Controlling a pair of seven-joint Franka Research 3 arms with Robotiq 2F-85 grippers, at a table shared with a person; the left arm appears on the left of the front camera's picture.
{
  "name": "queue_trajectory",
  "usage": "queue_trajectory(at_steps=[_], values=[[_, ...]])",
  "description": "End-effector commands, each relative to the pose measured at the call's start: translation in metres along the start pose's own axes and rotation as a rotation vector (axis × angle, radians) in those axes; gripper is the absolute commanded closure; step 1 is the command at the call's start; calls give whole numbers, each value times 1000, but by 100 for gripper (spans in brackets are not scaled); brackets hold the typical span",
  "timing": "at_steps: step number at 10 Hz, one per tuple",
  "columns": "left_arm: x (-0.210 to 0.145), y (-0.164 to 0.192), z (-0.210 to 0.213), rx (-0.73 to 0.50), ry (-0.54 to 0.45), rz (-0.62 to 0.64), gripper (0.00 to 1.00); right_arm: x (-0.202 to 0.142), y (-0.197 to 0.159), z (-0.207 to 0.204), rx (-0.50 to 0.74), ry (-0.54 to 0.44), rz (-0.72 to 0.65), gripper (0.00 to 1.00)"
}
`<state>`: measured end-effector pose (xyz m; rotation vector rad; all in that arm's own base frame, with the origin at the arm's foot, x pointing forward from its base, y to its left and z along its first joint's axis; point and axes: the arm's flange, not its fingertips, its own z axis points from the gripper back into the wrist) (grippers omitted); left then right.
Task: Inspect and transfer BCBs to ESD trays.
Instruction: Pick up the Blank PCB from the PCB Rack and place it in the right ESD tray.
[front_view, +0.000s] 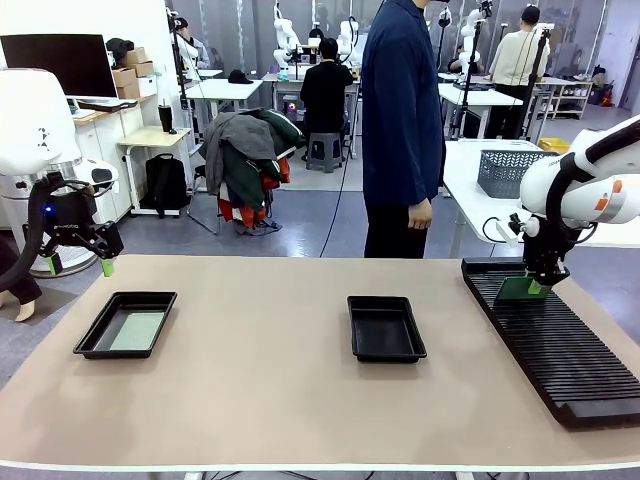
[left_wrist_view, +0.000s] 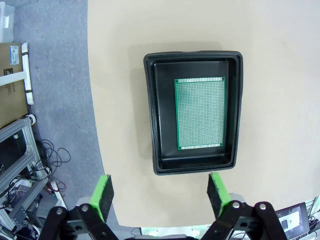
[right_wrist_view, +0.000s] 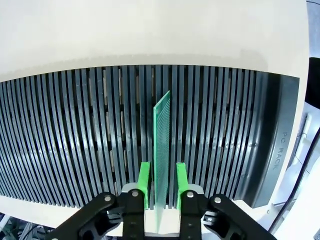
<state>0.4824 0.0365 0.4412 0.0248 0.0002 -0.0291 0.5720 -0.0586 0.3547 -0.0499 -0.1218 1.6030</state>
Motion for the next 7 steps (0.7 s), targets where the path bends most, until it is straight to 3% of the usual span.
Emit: queue_trajectory(at_steps=[1,2,3,4,7], values=[[1,0,-2,0,-3,0,0,-1,4,0,12,7,-10,80],[1,0,-2,0,-3,0,0,-1,3,1,12,5,-10,94],[1,0,-2,0,-3,0,0,-2,3,1,14,4,-11,89],[1,0,-2,0,-3,0,0,-2,3,1,16,4,-12,100],[1,0,-2,0,-3,0,0,-3,2,3,19,8,-12,100]])
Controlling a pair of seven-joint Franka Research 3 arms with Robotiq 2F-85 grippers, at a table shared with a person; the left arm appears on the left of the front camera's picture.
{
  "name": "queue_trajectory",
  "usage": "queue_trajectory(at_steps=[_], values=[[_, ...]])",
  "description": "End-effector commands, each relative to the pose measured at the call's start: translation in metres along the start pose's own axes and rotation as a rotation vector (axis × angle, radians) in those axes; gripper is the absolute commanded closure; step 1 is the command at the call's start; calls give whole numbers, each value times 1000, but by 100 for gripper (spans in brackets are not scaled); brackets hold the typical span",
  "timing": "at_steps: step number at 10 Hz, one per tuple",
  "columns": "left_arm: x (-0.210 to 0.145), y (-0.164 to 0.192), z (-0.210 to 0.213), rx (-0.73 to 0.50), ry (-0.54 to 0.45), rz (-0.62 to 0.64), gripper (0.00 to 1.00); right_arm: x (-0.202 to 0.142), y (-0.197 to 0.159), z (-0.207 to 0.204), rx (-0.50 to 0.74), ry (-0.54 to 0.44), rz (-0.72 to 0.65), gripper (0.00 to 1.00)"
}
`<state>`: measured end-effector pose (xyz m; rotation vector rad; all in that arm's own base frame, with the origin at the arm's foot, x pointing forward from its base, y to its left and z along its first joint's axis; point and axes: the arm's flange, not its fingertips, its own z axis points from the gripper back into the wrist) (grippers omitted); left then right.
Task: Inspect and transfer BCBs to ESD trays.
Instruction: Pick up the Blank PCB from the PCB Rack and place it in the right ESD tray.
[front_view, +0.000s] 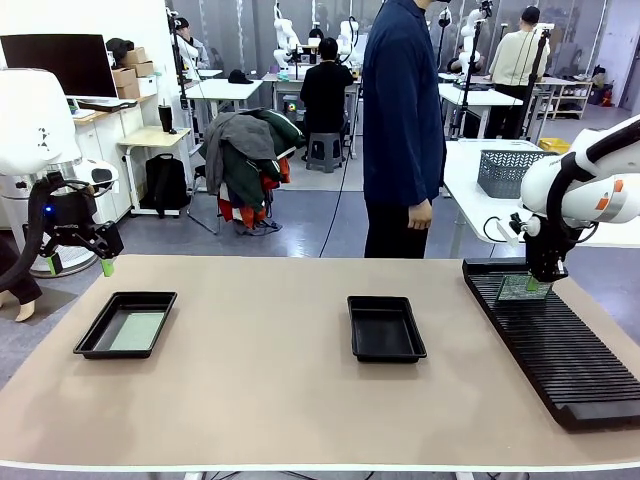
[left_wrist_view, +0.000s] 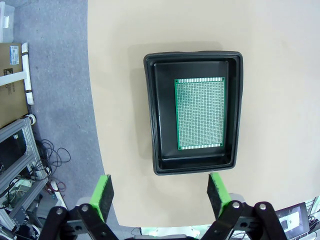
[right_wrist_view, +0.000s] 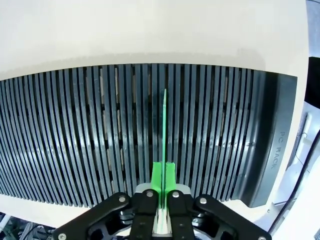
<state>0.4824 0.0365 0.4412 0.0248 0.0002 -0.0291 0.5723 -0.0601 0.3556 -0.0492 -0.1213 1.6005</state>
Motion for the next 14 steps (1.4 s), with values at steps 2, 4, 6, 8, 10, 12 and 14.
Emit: queue_trajectory(at_steps=[2,4,6,8,10,12,14], values=[[1,0,-2,0,-3,0,0,-1,2,5,11,9,-11,100],[1,0,-2,0,-3,0,0,-1,4,19,-9,-1,-14,100],[1,0,-2,0,-3,0,0,1,12,49,1,5,-29,100],[1,0,-2,0,-3,0,0,7,27,103,15,0,-34,100],[1,0,-2,0,-3,0,0,14,50,166,36,4,-42,100],[1,0,-2,0,-3,0,0,22,74,232,44,7,-84,100],[1,0,-2,0,-3,0,0,27,92,282,51,-27,-94,100]])
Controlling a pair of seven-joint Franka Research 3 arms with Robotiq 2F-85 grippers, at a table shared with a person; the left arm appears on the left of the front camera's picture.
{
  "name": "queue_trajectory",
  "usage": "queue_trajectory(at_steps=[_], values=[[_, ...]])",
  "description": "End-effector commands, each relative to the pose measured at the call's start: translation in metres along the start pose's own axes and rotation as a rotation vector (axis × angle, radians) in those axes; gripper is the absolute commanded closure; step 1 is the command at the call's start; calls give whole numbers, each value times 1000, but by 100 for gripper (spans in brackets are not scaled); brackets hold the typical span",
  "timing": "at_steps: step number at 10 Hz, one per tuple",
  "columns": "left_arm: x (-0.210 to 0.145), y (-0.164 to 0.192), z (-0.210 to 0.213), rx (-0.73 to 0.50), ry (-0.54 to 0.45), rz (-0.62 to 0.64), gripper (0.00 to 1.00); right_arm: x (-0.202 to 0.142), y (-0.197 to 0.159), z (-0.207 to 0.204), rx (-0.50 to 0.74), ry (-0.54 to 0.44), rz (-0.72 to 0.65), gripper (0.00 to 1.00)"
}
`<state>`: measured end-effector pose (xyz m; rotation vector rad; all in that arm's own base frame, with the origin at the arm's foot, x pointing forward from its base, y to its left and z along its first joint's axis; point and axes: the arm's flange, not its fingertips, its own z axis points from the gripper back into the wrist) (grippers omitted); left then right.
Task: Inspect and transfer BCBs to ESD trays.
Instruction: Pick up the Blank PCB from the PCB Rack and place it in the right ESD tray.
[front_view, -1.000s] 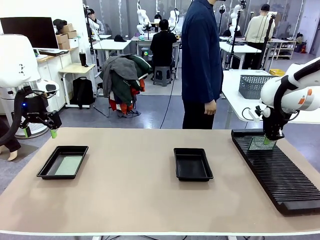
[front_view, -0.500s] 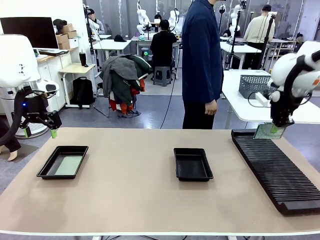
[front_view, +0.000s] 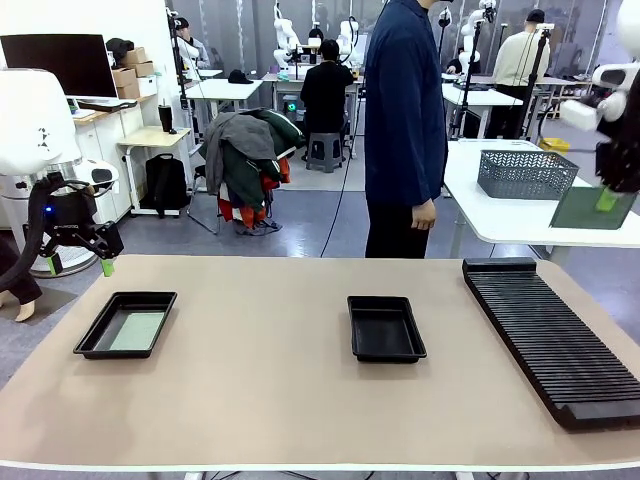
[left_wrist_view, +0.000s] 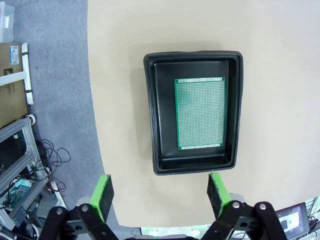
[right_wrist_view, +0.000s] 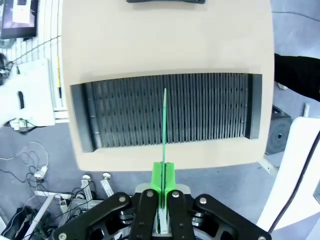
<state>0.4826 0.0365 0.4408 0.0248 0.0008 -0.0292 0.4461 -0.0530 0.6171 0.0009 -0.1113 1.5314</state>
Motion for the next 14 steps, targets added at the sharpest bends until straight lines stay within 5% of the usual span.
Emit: queue_trajectory(at_steps=[1,5,14], values=[[1,0,-1,1,-4,0,0,5,3,29,0,-6,-29,100],[1,0,-1,1,-4,0,0,5,15,71,-51,4,-19,100],[1,0,-1,1,-4,0,0,4,17,71,-57,-14,-2,100]])
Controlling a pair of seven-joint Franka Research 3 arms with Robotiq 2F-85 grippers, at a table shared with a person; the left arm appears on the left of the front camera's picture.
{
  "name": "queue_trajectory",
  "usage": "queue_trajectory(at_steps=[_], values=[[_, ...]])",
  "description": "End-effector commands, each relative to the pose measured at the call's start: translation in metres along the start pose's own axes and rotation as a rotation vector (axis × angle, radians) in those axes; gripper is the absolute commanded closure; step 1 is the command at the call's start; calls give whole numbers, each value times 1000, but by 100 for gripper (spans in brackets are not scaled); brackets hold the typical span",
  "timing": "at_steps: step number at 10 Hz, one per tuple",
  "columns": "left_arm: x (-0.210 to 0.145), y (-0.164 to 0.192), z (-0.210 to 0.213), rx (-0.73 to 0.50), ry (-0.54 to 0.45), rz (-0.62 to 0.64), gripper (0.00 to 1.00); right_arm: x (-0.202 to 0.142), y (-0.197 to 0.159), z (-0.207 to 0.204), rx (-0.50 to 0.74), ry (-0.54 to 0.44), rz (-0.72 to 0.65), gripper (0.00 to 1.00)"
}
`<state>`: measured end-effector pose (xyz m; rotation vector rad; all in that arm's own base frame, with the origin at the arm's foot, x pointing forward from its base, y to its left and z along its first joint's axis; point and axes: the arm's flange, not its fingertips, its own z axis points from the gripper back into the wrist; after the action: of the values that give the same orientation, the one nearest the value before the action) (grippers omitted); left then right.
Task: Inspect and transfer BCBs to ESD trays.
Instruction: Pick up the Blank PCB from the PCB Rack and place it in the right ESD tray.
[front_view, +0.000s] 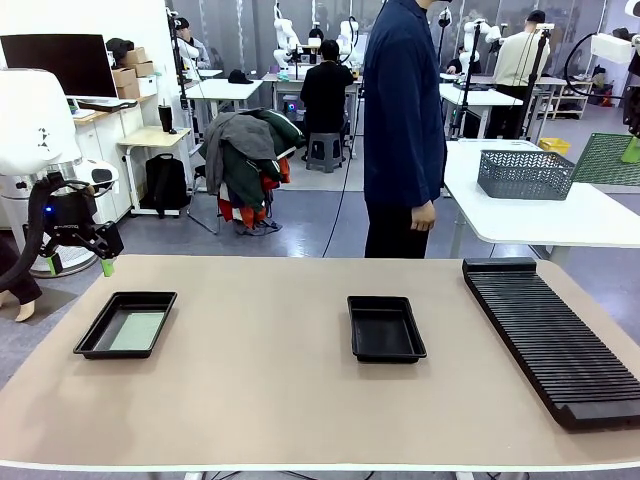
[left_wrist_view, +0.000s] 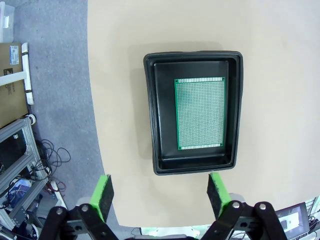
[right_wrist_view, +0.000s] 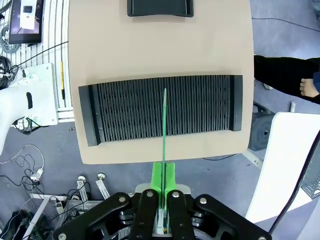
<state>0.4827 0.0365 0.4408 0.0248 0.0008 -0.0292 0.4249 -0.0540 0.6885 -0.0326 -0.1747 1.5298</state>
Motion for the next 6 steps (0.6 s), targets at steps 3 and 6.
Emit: queue_trajectory(at_steps=[3,6], values=[[1,0,-1,1,-4,0,0,0,0,0,0,0,0,97],[1,0,-1,1,-4,0,0,9,-7,-13,42,-220,-374,97]])
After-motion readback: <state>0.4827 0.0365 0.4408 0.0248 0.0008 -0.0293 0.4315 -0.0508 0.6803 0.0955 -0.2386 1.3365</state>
